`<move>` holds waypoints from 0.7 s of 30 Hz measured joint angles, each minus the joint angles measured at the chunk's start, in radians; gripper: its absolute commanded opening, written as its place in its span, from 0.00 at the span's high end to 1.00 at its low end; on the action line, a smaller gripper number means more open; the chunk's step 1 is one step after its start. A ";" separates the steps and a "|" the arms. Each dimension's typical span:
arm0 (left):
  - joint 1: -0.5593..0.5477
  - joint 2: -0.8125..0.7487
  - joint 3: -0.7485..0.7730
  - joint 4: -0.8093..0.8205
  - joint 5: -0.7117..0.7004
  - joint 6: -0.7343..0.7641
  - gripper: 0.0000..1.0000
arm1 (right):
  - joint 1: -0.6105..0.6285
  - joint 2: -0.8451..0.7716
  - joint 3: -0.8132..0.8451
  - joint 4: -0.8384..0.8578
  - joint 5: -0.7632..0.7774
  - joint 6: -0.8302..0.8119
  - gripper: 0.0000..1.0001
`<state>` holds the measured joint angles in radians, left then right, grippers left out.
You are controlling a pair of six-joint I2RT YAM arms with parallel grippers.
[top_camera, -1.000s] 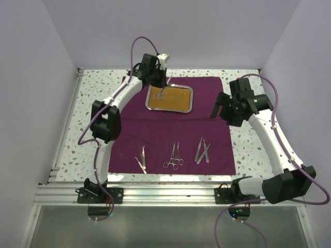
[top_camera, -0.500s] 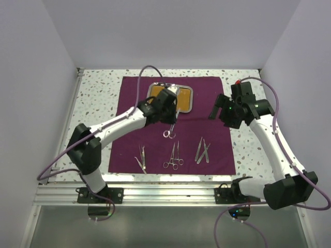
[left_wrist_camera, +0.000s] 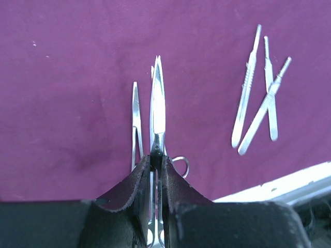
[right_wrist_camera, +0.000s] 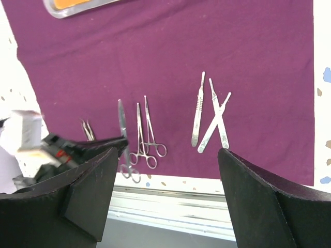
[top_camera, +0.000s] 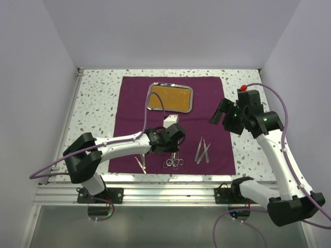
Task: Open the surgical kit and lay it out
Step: Place the medical item in the surgical kit.
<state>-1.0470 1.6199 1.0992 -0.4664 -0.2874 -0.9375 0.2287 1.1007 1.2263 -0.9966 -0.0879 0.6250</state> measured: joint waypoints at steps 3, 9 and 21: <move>-0.013 0.037 0.000 0.019 -0.030 -0.040 0.88 | 0.003 -0.043 -0.005 -0.008 0.000 0.000 0.18; -0.016 0.067 0.000 0.039 -0.057 -0.071 0.18 | 0.018 -0.096 -0.010 -0.030 0.003 -0.001 0.17; -0.052 -0.172 0.137 -0.109 -0.151 -0.031 0.04 | 0.093 -0.154 0.018 -0.046 0.029 -0.035 0.04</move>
<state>-1.0992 1.4475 1.2358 -0.5758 -0.4389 -0.9688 0.3218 0.9470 1.2438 -1.0428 -0.0593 0.5903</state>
